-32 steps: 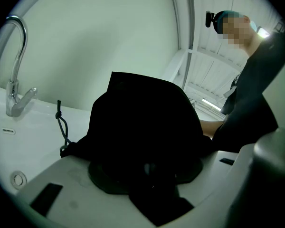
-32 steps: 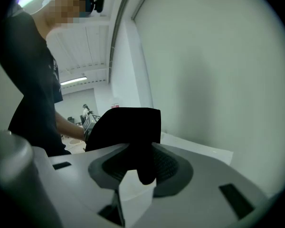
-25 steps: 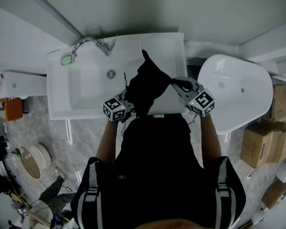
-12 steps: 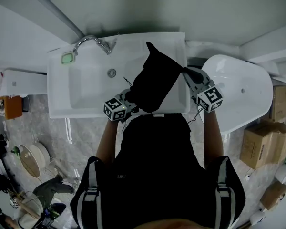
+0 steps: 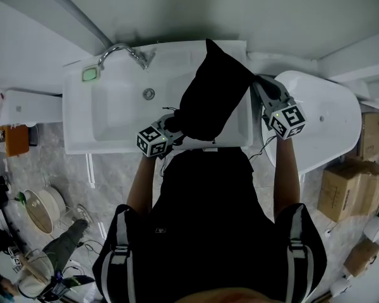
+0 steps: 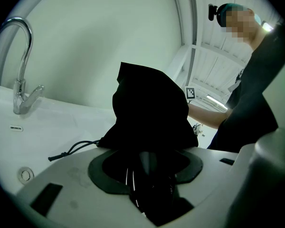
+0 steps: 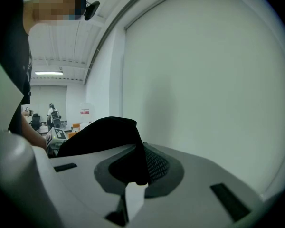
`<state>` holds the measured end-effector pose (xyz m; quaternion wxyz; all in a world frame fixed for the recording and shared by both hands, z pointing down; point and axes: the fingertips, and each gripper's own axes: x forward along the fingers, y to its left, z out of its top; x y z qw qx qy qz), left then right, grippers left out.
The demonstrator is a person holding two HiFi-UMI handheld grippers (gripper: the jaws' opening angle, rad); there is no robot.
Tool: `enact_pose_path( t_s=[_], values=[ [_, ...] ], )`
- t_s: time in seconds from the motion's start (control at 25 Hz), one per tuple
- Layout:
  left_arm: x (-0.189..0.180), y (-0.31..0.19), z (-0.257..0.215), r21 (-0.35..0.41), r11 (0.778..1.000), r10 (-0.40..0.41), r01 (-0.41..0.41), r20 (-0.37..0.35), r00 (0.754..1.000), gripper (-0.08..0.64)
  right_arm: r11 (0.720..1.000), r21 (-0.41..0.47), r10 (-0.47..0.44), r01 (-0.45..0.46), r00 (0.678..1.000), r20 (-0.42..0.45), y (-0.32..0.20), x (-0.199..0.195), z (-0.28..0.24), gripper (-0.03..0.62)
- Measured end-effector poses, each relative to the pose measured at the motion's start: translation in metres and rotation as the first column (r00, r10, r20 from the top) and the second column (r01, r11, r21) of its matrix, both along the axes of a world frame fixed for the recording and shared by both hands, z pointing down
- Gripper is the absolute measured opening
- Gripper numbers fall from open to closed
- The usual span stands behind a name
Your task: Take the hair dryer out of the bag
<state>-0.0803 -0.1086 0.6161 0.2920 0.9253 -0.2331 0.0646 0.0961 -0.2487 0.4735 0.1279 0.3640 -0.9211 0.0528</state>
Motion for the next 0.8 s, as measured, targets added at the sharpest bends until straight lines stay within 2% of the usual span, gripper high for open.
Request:
enact_pose_path(
  t_s=[0.36, 0.56, 0.8],
  values=[
    [0.001, 0.010, 0.009, -0.020, 1.000, 0.020, -0.020, 0.014, 1.000, 0.199, 0.990, 0.034, 0.135, -0.137, 0.989, 0.067, -0.026, 0.023, -0.022, 0.072],
    [0.000, 0.016, 0.010, -0.024, 0.999, 0.025, -0.024, 0.018, 1.000, 0.199, 0.966, 0.090, 0.239, -0.240, 0.971, 0.032, -0.037, 0.034, -0.029, 0.072],
    [0.002, 0.021, 0.009, -0.023, 0.999, 0.036, -0.036, 0.029, 0.999, 0.199, 0.943, 0.093, 0.317, -0.320, 0.947, 0.039, -0.053, 0.043, -0.030, 0.072]
  ],
)
